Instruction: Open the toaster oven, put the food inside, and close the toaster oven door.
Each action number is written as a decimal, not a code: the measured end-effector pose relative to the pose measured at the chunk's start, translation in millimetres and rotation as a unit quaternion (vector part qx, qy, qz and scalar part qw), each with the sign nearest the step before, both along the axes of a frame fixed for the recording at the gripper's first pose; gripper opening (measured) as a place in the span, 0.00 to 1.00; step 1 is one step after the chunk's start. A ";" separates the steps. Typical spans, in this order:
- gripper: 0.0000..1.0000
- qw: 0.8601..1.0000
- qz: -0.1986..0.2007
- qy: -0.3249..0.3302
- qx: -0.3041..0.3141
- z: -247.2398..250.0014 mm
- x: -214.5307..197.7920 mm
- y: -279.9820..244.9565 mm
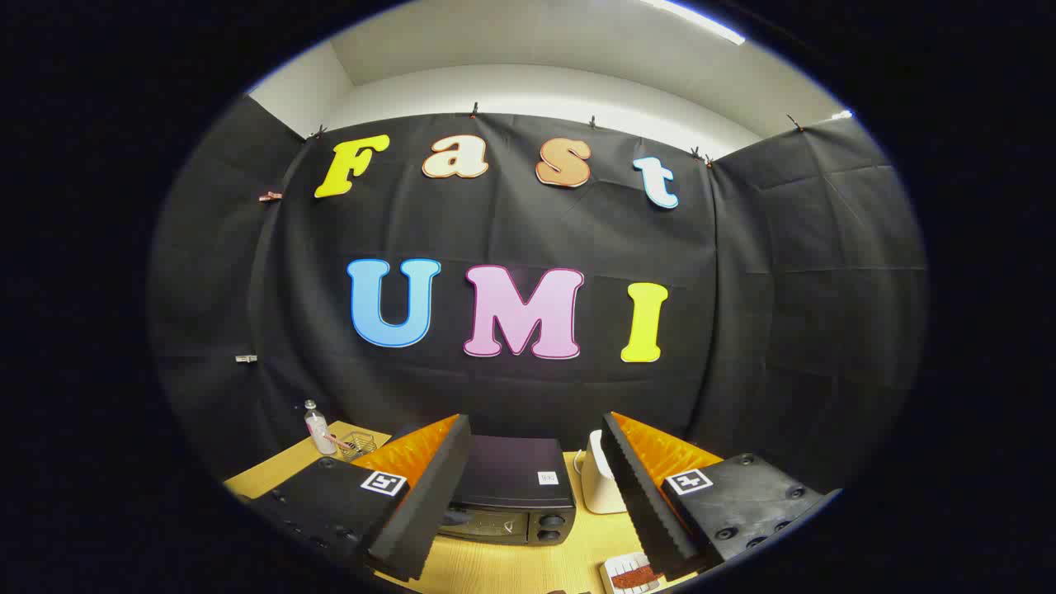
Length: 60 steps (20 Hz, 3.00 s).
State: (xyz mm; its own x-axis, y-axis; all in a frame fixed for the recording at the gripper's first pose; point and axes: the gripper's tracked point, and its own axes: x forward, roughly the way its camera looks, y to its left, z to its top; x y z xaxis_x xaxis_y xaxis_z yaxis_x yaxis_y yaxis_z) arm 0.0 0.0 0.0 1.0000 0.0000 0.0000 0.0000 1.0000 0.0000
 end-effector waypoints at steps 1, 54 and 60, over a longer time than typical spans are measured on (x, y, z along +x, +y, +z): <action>0.98 1.000 -0.001 -0.001 0.000 0.3 0.0 0.7; 0.97 0.962 0.033 0.271 0.029 -239.8 47.3 133.8; 0.96 0.956 0.039 0.289 0.028 -254.0 5.8 134.1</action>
State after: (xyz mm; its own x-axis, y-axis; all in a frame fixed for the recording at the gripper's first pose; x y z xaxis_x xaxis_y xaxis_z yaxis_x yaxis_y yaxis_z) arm 5.8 134.1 -254.0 0.8297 0.0908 -0.5508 -0.0585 0.9954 0.0760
